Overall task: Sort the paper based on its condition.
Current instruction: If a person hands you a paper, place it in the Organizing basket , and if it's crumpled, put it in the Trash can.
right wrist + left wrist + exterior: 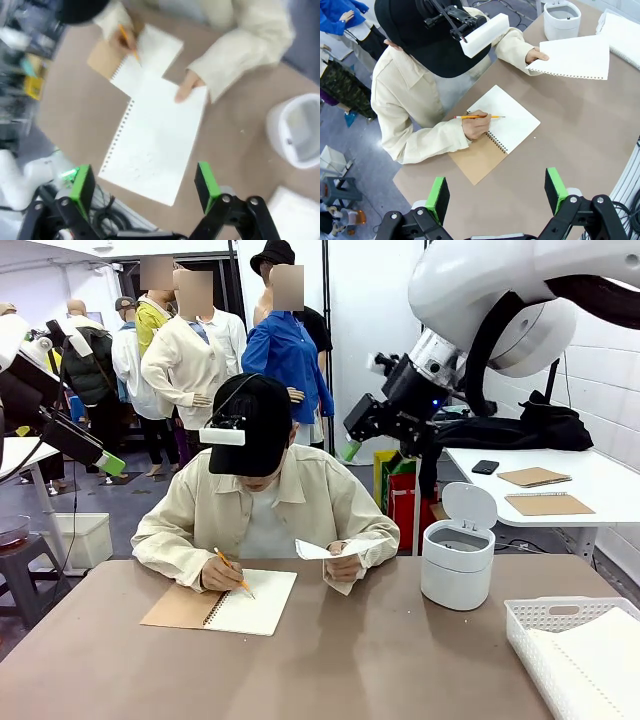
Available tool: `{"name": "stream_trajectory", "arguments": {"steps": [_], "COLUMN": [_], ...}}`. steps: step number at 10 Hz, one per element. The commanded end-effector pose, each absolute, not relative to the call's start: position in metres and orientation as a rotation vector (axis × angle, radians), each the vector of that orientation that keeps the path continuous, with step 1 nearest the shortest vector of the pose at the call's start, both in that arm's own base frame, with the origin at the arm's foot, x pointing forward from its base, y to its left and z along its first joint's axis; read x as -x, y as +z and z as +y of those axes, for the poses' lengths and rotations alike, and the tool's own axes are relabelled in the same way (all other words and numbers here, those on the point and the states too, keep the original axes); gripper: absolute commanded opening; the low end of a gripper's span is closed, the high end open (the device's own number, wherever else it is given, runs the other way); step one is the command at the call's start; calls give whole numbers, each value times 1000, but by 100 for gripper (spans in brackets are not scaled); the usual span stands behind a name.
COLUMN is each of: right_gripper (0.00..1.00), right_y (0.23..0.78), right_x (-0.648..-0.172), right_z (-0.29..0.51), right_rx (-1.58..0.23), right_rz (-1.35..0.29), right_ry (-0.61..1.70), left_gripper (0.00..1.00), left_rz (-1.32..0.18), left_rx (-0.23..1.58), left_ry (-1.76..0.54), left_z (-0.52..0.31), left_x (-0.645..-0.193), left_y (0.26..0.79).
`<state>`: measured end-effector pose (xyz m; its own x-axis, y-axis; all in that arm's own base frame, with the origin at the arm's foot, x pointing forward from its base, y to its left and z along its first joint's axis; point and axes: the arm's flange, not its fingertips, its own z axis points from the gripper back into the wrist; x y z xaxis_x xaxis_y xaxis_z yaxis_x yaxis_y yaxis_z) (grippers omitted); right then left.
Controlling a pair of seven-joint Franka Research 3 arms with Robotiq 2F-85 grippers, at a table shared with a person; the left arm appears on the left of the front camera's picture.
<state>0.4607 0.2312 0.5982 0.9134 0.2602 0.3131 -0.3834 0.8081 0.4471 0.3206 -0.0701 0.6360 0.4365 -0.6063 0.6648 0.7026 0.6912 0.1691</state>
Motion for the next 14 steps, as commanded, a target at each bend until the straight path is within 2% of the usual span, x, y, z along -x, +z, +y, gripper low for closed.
{"name": "stream_trajectory", "arguments": {"steps": [1, 3, 4, 5, 8, 10, 14], "right_gripper": [100, 100, 100, 100, 100, 100, 100], "right_y": [597, 580, 575, 574, 572, 532, 489], "right_x": [-476, -483, -484, -481, -483, -510, -522], "right_z": [231, 219, 215, 214, 211, 202, 190], "right_rx": [-604, -607, -527, -575, -567, -616, -752], "right_rz": [-110, -53, -98, -69, -69, 87, 229], "right_ry": [169, 77, 116, 121, 112, -4, -93], "left_gripper": [100, 100, 100, 100, 100, 100, 100], "left_rz": [-767, -767, -767, -767, -767, -767, -767], "left_rx": [135, 135, 135, 135, 135, 135, 135], "left_ry": [-821, -821, -821, -821, -821, -821, -821], "left_z": [-69, -69, -69, -69, -69, -69, -69], "left_x": [-321, -321, -321, -321, -321, -321, -321], "left_y": [636, 636, 636, 636, 636, 636, 636]}}
